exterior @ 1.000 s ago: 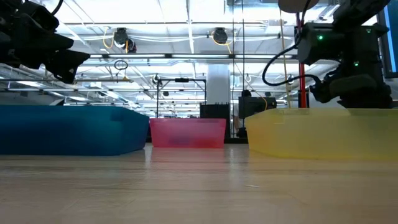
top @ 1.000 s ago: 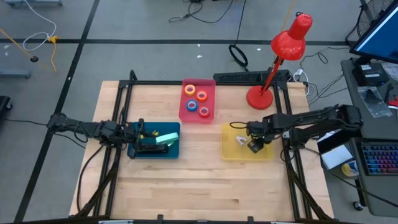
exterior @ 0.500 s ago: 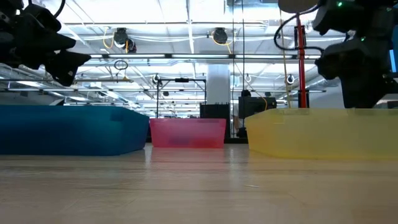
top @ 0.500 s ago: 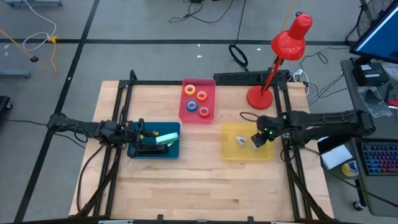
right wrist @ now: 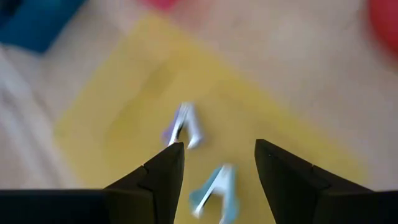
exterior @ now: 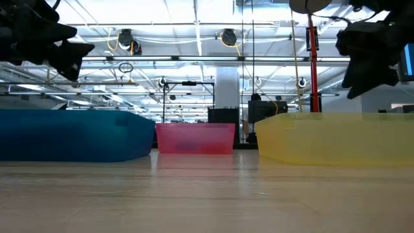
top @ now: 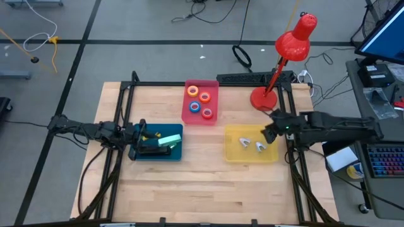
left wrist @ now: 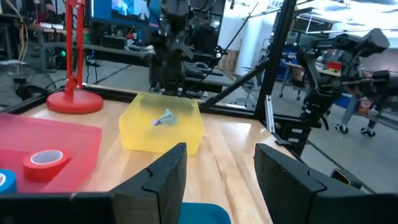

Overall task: Pick and place Stapler, Stapler remover, tape
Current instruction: Return to Home Position

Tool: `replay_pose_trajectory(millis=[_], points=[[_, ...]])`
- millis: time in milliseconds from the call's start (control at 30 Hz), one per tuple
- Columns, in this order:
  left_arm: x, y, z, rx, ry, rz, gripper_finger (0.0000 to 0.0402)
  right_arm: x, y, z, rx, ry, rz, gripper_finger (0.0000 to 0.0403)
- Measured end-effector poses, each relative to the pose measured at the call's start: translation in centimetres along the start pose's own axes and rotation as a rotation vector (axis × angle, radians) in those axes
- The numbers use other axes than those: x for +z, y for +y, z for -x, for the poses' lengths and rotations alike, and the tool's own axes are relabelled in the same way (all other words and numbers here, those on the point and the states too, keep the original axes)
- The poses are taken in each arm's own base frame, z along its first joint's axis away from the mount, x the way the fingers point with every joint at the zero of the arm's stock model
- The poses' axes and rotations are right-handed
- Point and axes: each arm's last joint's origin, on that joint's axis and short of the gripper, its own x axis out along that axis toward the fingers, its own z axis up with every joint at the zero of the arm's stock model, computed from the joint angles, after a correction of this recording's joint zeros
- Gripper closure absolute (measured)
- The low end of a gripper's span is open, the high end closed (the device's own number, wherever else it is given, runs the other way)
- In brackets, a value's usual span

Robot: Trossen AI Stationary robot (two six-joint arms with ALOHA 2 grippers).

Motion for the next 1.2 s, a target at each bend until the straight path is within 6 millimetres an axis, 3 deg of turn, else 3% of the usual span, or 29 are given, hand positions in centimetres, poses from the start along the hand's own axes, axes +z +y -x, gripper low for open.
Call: replay_pose_trajectory(millis=[167,400,633,767,1200], points=[[0.0,0.0,0.0,-0.001,0.002,0.034,0.0215,0.1,-0.9,1.7,-0.03,-0.2,0.06,0.0211],[0.2,0.1,0.0,0.028,-0.026,0.012,0.0215,-0.2,-1.5,3.0,0.075,-0.322,0.126,0.0211],[0.3,0.1,0.0,0.039,-0.034,-0.008,0.0215,-1.4,-1.6,-0.3,0.289,-0.401,0.174,0.0211],[0.3,0.1,0.0,0.043,-0.035,-0.008,0.0215,-2.4,-2.5,-1.9,0.29,-0.382,0.159,0.0211],[0.1,0.2,0.0,0.057,-0.018,-0.029,0.0215,-4.0,-4.3,-2.4,0.308,-0.492,0.128,0.0211]])
